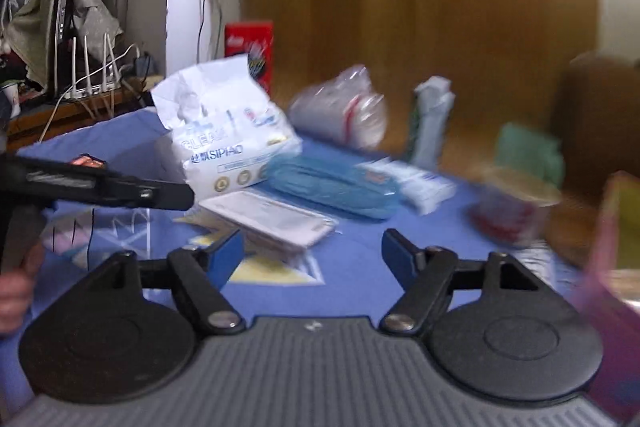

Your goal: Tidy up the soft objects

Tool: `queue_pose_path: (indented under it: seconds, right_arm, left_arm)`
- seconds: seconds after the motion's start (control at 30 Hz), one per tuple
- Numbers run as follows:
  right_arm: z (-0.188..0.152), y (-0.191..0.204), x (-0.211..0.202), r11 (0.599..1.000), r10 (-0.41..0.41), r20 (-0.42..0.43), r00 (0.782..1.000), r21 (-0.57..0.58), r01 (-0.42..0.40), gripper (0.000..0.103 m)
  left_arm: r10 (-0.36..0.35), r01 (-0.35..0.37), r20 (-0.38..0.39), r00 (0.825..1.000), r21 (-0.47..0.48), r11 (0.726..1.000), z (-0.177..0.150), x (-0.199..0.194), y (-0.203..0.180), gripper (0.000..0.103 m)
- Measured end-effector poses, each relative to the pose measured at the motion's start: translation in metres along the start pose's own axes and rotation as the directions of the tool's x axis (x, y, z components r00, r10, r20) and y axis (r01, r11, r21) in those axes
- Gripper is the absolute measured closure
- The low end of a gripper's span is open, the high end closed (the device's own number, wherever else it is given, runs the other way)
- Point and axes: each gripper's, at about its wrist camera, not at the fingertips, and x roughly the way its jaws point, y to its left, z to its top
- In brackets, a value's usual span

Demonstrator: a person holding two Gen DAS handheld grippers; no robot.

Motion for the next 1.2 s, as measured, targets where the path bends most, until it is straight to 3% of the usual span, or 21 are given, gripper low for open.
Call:
queue_pose_path:
  seconds: [0.23, 0.33, 0.37, 0.43, 0.5, 0.53, 0.6, 0.67, 0.73, 0.8, 0.9, 0.97, 1.0, 1.1, 1.17, 1.2]
  right_arm:
    - [0.003, 0.04, 0.026, 0.966, 0.021, -0.048, 0.999, -0.255, -0.033, 0.027]
    - [0.002, 0.054, 0.036, 0.941, -0.011, -0.073, 0.997, -0.337, -0.014, 0.029]
    - [0.001, 0.056, 0.042, 0.932, -0.032, -0.086, 0.996, -0.362, -0.001, 0.034]
    - [-0.003, 0.059, 0.048, 0.905, -0.072, -0.097, 0.993, -0.425, 0.024, 0.065]
    - [-0.002, 0.06, 0.046, 0.896, -0.09, -0.084, 0.992, -0.443, 0.044, 0.085]
    - [0.001, 0.059, 0.042, 0.898, -0.1, -0.07, 0.992, -0.436, 0.06, 0.088]
    - [0.005, 0.05, 0.029, 0.93, -0.081, -0.051, 0.995, -0.362, 0.057, 0.089]
    - [0.009, 0.032, 0.011, 0.978, -0.044, -0.051, 0.998, -0.205, 0.033, 0.09]
    - [0.01, 0.011, -0.012, 0.999, 0.033, -0.046, 0.998, 0.008, -0.033, 0.091]
    - [0.002, -0.014, -0.039, 0.96, 0.142, -0.015, 0.99, 0.246, -0.134, 0.092]
    - [-0.031, -0.046, -0.074, 0.844, 0.205, 0.022, 0.979, 0.502, -0.188, 0.095]
    - [-0.057, -0.066, -0.095, 0.771, 0.183, 0.041, 0.982, 0.614, -0.169, 0.096]
    - [-0.068, -0.072, -0.106, 0.756, 0.139, 0.037, 0.99, 0.642, -0.13, 0.095]
    - [-0.088, -0.08, -0.135, 0.771, -0.089, -0.02, 0.996, 0.632, 0.082, 0.086]
    - [-0.097, -0.077, -0.152, 0.781, -0.134, -0.008, 0.991, 0.615, 0.11, 0.067]
    - [-0.099, -0.073, -0.158, 0.79, -0.136, 0.008, 0.991, 0.605, 0.103, 0.051]
  left_arm:
    - [-0.064, 0.064, 0.01, 0.998, -0.037, 0.997, -0.002, -0.004, 0.006, 0.043]
    - [-0.07, 0.07, 0.014, 0.997, -0.045, 0.997, -0.001, -0.003, 0.008, 0.043]
    - [-0.07, 0.07, 0.019, 0.997, -0.047, 0.996, -0.002, -0.004, 0.008, 0.041]
    - [-0.066, 0.068, 0.031, 0.997, -0.05, 0.996, -0.002, -0.006, 0.009, 0.036]
    - [-0.064, 0.066, 0.035, 0.997, -0.051, 0.997, -0.002, -0.006, 0.01, 0.035]
    - [-0.065, 0.066, 0.035, 0.997, -0.05, 0.997, -0.001, -0.005, 0.01, 0.035]
    - [-0.064, 0.066, 0.036, 0.997, -0.048, 0.997, -0.002, -0.006, 0.009, 0.035]
    - [-0.068, 0.07, 0.039, 0.997, -0.046, 0.997, -0.002, -0.008, 0.008, 0.035]
    - [-0.073, 0.074, 0.028, 0.997, -0.044, 0.996, -0.002, -0.007, 0.007, 0.035]
    - [-0.093, 0.093, -0.005, 0.996, -0.041, 0.995, -0.002, -0.004, 0.004, 0.035]
    - [-0.148, 0.147, -0.069, 0.987, -0.021, 0.989, -0.003, 0.004, -0.008, 0.035]
    - [-0.198, 0.196, -0.114, 0.974, -0.025, 0.98, -0.006, 0.011, -0.018, 0.035]
    - [-0.221, 0.22, -0.147, 0.964, -0.023, 0.975, -0.008, 0.017, -0.027, 0.035]
    - [-0.282, 0.287, -0.235, 0.93, -0.012, 0.958, -0.016, 0.032, -0.055, 0.034]
    - [-0.308, 0.321, -0.316, 0.897, -0.011, 0.947, -0.022, 0.044, -0.073, 0.032]
    - [-0.32, 0.336, -0.355, 0.879, -0.017, 0.942, -0.025, 0.049, -0.082, 0.032]
